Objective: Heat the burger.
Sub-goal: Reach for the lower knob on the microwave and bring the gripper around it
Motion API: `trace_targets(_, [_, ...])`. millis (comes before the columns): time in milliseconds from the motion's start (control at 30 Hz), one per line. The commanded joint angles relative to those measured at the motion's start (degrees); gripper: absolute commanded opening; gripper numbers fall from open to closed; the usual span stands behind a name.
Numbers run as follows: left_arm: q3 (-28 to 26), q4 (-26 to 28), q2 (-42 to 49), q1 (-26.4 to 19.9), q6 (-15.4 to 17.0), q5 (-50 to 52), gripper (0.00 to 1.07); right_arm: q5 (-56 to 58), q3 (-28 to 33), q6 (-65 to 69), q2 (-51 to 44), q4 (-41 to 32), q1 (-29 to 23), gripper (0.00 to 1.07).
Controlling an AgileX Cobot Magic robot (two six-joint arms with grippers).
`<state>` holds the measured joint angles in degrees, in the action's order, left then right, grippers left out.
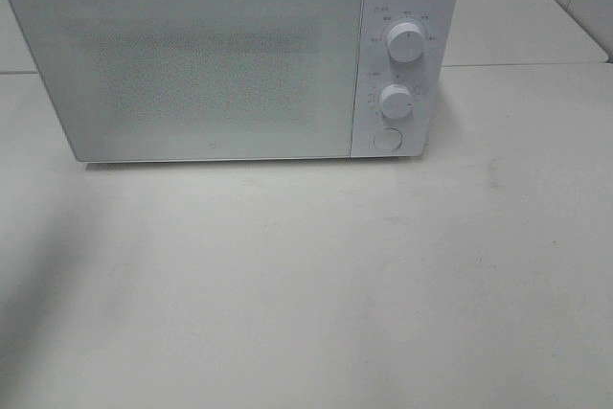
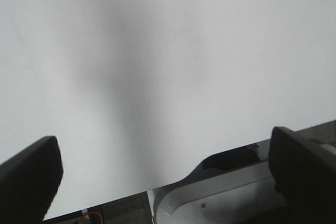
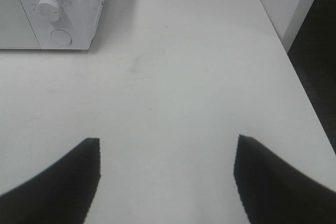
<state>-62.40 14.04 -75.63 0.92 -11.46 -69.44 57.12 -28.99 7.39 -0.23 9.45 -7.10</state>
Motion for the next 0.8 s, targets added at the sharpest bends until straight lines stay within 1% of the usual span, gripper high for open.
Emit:
trace_targets(33, [3.7, -2.2, 6.0, -5.6, 1.8, -4.0, 1.0, -0.1, 0.2, -0.5, -1.7, -0.1, 0.4, 0.7])
trace_targets(67, [3.7, -2.2, 6.0, -5.6, 1.8, -4.0, 1.0, -0.1, 0.2, -0.5, -1.7, -0.1, 0.4, 0.7])
trace_targets(100, [6.6, -2.9, 8.8, -7.2, 2.6, -3.6, 1.0, -0.1, 0.2, -0.5, -1.7, -0.1, 0.4, 0.7])
trace_targets(133, [8.3, -3.3, 10.5, -7.5, 3.0, -3.3, 1.0, -0.1, 0.2, -0.5, -1.7, -0.1, 0.4, 0.7])
trace_targets(167, [8.3, -3.3, 10.5, -7.5, 3.0, -3.3, 1.0, -0.1, 0.2, -0.5, -1.7, -0.1, 0.4, 0.7])
trace_targets(200, [11.1, -4.2, 13.5, -7.6, 3.4, -2.5, 1.0, -0.1, 0.2, -0.5, -1.7, -0.1, 0.4, 0.7])
trace_targets(233, [11.1, -4.2, 13.5, -7.6, 3.4, -2.5, 1.0, -0.1, 0.2, -0.5, -1.7, -0.1, 0.4, 0.7])
trace_targets(300, [15.1, -4.3, 18.6, -7.6, 4.0, -1.4, 1.0, -0.1, 0.2, -0.5, -1.7, -0.1, 0.4, 0.7])
trace_targets(333, [15.1, -4.3, 18.6, -7.6, 4.0, -1.4, 1.0, -0.1, 0.2, -0.5, -1.7, -0.1, 0.4, 0.7])
trace_targets(367, [16.4, -4.3, 19.9, -7.6, 4.0, -1.3, 1.0, -0.1, 0.2, -0.5, -1.7, -0.1, 0.4, 0.7])
trace_targets(400, [18.7, -4.7, 23.4, -7.6, 4.0, -1.3, 1.0, -0.1, 0.2, -0.5, -1.7, -0.1, 0.4, 0.7])
trace_targets(467, [19.5, -4.8, 24.9, -7.6, 4.0, -1.3, 1.0, -0.1, 0.2, -0.5, -1.7, -0.1, 0.4, 0.7])
trace_targets(500, [21.3, -4.8, 28.5, -7.6, 4.0, -0.8, 1.0, -0.1, 0.2, -0.5, -1.7, -0.1, 0.4, 0.7])
trace_targets(533, [21.3, -4.8, 28.5, -7.6, 4.0, -0.8, 1.0, -0.1, 0.2, -0.5, -1.7, -0.1, 0.4, 0.7])
trace_targets(567, [23.0, -4.8, 32.7, -7.6, 4.0, 0.7, 1.0, -0.1, 0.2, -0.5, -1.7, -0.1, 0.4, 0.7])
trace_targets(633, [23.8, -4.8, 34.3, -7.6, 4.0, 2.1, 1.0, -0.1, 0.2, -0.5, -1.7, -0.1, 0.4, 0.7])
trace_targets(700, [25.7, -4.8, 40.5, -7.6, 4.0, 6.8, 1.0, -0.1, 0.2, -0.5, -1.7, -0.1, 0.4, 0.7])
trace_targets(733, [25.7, -4.8, 40.5, -7.6, 4.0, 6.8, 1.0, -0.1, 0.2, -0.5, -1.7, -0.1, 0.4, 0.7])
trace_targets(767, [26.8, -4.8, 44.8, -7.6, 4.0, 9.7, 1.0, -0.1, 0.2, -0.5, -1.7, -0.1, 0.4, 0.7])
trace_targets(800, [27.3, -4.8, 46.9, -7.6, 4.0, 11.2, 1.0, -0.1, 0.2, -0.5, -1.7, -0.1, 0.4, 0.7])
